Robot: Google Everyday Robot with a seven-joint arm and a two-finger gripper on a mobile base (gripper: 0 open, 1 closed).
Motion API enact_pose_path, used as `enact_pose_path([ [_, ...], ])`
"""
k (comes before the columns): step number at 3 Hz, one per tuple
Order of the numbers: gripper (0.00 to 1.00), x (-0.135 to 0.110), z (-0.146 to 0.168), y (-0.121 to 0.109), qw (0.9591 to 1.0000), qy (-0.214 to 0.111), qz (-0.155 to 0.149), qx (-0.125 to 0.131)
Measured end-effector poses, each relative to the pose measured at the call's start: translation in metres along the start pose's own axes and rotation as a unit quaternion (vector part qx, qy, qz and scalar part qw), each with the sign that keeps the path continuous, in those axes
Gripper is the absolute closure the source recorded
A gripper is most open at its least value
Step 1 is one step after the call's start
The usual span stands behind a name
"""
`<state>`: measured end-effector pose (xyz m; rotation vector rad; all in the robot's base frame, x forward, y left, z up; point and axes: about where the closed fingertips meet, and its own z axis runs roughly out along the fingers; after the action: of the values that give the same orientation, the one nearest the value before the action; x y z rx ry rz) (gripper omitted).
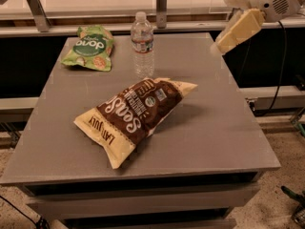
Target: Move water bottle near green rice chip bag
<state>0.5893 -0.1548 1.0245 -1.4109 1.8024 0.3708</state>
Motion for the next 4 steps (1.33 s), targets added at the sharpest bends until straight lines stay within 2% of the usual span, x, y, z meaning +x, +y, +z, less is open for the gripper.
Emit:
enact_pose_path([
  [1,0.0,-0.002,0.002,-0.001,0.9996,-0.025,-0.002,-0.008],
  [2,0.0,-0.016,0.029,-0.018,0.9965,-0.079,-0.017,-0.02],
  [3,0.0,-0.027,0.07,-0.043,0.9953,-0.089,-0.033,-0.018],
  [4,0.0,-0.03,0.119,-0.059,0.9971,-0.063,-0.04,-0.013],
])
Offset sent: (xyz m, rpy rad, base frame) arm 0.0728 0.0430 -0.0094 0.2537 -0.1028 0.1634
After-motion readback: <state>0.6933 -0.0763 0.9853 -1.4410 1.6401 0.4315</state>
